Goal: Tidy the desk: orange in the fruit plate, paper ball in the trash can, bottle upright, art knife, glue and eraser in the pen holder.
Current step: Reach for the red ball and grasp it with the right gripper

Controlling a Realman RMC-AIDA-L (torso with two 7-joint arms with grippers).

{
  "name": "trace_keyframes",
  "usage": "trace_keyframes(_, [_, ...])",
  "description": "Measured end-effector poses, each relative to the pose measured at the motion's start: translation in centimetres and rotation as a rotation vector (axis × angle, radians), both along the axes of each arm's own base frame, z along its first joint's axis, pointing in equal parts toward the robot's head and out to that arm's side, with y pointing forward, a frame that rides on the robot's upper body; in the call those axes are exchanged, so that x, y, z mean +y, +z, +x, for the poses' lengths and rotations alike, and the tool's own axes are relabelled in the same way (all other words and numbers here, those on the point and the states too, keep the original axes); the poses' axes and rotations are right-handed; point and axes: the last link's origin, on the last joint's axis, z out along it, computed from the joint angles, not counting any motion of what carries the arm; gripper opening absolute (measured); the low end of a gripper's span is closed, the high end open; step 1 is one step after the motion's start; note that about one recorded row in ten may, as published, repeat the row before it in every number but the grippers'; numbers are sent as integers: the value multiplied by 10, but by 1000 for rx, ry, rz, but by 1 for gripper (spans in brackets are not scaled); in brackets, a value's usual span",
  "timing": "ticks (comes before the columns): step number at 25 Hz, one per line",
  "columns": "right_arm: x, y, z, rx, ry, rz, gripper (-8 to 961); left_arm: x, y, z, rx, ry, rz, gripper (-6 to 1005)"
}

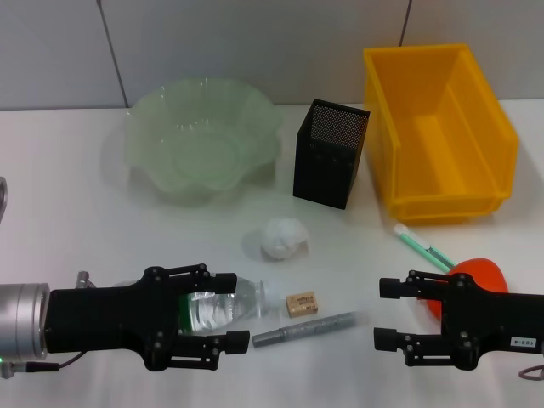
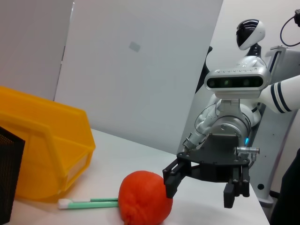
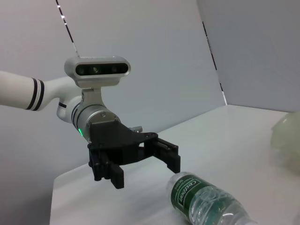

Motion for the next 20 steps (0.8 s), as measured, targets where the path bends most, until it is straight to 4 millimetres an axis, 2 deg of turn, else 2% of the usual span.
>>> trace_keyframes(20, [-2,1,0,14,-9,-5,777,-3,2,-2,-4,1,0,829])
